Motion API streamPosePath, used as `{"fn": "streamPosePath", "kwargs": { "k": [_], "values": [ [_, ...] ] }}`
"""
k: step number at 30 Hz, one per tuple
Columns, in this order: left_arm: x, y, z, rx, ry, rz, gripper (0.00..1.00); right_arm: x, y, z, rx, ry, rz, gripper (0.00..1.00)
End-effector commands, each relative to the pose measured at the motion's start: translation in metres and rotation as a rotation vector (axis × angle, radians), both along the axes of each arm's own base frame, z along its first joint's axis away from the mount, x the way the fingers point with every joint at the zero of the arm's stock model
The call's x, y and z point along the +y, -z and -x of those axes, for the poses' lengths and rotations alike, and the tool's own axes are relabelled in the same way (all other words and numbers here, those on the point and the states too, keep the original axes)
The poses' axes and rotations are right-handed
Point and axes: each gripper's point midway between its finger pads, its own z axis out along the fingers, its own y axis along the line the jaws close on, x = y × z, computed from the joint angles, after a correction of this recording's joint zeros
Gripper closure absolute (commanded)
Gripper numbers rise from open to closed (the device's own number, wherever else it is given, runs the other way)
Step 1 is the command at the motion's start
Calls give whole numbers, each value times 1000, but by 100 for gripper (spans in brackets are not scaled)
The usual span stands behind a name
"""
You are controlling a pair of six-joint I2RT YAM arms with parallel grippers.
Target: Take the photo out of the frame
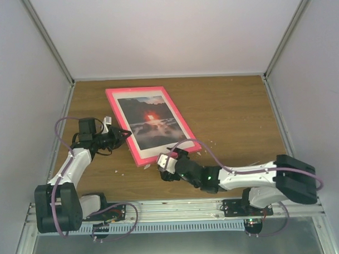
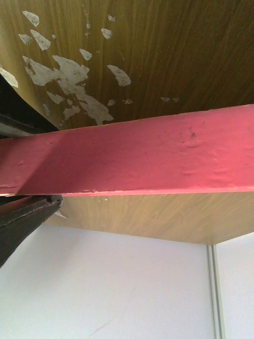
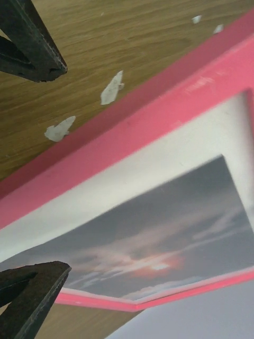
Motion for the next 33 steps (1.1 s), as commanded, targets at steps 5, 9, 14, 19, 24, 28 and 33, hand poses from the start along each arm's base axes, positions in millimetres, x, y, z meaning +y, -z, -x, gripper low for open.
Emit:
{"fn": "streamPosePath", "kwargs": {
  "k": [5,9,14,19,24,28,33],
  "values": [
    [4,-33,-12,-153,3,-32,100,8,1,-17,-192,160,81,10],
    [4,-35,-8,-152,-11,-22,100,7,1,-25,-227,229,74,17],
    [3,-35,-6,-140,-23,-6,100,8,-1,-27,-249,245,34,28],
    [1,-36,-4,-139,-18,13,100,13,8,-29,-254,247,34,33],
    [-1,-36,0,-136,-13,23,100,15,10,-31,-268,260,3,44],
    [-2,-34,2,-133,-19,28,100,17,5,-33,-307,267,-12,49],
    [-2,-30,2,-122,-17,25,100,21,-4,-33,-323,255,-31,50]
  ]
}}
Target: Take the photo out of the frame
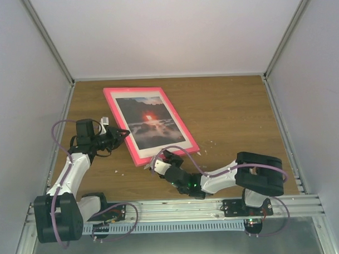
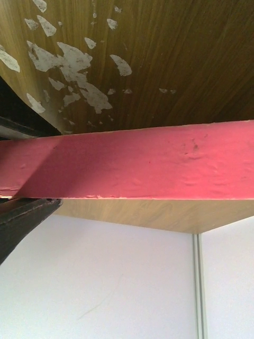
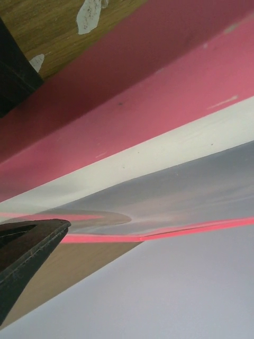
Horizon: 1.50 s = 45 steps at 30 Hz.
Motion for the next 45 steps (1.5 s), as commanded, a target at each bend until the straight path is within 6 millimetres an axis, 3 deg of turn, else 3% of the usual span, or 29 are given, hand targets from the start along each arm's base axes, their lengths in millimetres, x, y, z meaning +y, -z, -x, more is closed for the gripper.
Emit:
{"fn": "streamPosePath", "kwargs": {
  "k": [1,8,15,17,19,24,30,33,38,45],
  "values": [
    [-3,-15,-4,-115,33,-17,100,5,-32,-5,-53,27,-133,52],
    [-5,-18,-2,-123,34,-6,100,7,-34,-4,-57,20,-146,78],
    [-5,-26,2,-130,27,1,100,4,-65,-5,-111,24,-220,95],
    [-2,-34,-1,-149,11,-19,88,2,-76,-5,-122,25,-243,99],
    [4,-43,-3,-172,-26,-51,71,0,-89,-6,-131,27,-274,99],
    [19,-86,-4,-279,-117,-118,47,-8,-124,-4,-133,12,-375,99],
    [34,-139,1,-398,-200,-204,31,-22,-163,-7,-67,-13,-554,99],
    [39,-154,6,-439,-227,-243,23,-33,-174,-14,-23,16,-645,99],
    [43,-157,13,-464,-238,-280,16,-62,-178,-29,92,126,-853,99],
    [27,-137,17,-430,-146,-228,15,-92,-155,-40,302,263,-1127,99]
  ]
}}
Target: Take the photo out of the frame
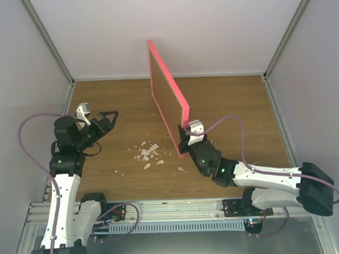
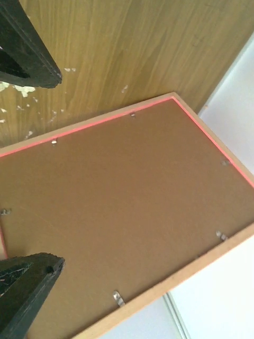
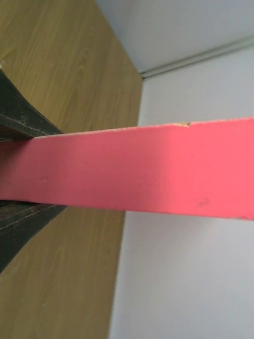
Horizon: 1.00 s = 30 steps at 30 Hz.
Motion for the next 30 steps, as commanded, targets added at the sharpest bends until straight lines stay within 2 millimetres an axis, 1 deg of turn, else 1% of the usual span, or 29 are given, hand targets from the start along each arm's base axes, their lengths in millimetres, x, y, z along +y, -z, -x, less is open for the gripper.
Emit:
{"fn": "streamPosePath", "kwargs": {
  "k": [1,4,7,9,11,13,14,16,18,21,25,26,28,30],
  "values": [
    [-7,17,3,24,50,0,14,-13,-1,0,165,32,-359,99],
    [-14,29,4,43,91,28,13,-19,12,-1,247,70,-454,99],
    [-20,47,4,83,122,57,13,-23,27,0,334,104,-544,99],
    [-24,60,5,107,135,64,13,-30,45,0,405,162,-626,100],
    [-31,73,7,122,160,66,13,-36,69,1,487,234,-668,99],
    [-36,91,9,163,173,74,13,-40,85,3,550,291,-698,99],
    [-45,103,14,187,204,78,13,-42,92,5,579,316,-736,99],
    [-51,119,18,218,214,72,13,-45,102,8,608,330,-777,99],
    [-56,131,21,240,215,55,13,-46,108,12,629,322,-829,99],
    [-63,147,25,272,225,27,13,-48,120,16,667,329,-873,99],
    [-73,167,31,317,240,13,13,-50,148,26,766,381,-909,99],
    [-75,172,33,330,243,15,13,-49,155,28,787,388,-917,99],
    [-80,182,35,352,252,19,13,-48,166,33,824,400,-928,91],
    [-84,192,38,376,259,5,14,-46,176,38,861,408,-936,88]
  ]
}}
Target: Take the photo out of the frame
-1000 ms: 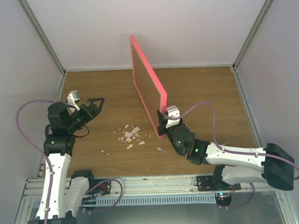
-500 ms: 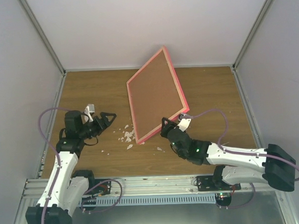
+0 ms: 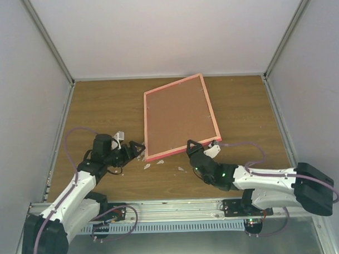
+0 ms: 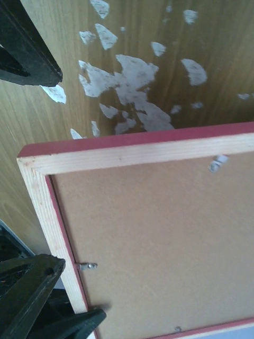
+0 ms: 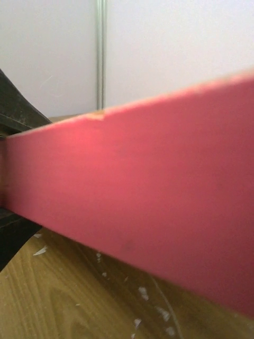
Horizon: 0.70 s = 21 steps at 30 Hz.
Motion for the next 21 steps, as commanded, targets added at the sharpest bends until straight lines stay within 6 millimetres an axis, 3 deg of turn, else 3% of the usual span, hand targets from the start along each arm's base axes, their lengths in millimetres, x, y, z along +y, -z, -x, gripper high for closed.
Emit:
{"fn": "streamPosePath", "kwargs": {
  "k": [1,5,8,15,21],
  "values": [
    [-6,14,-4,-5,-10,-21,14,-3,62,27,181,-60,82,88],
    [-12,24,-1,18,11,-42,15,0,77,34,224,-80,86,84],
    [-14,27,0,23,19,-54,15,1,89,39,252,-98,81,74],
    [-15,35,0,31,24,-89,17,12,100,49,290,-153,80,66],
    [-10,39,-1,41,13,-131,17,12,100,54,312,-170,123,49]
  ]
}}
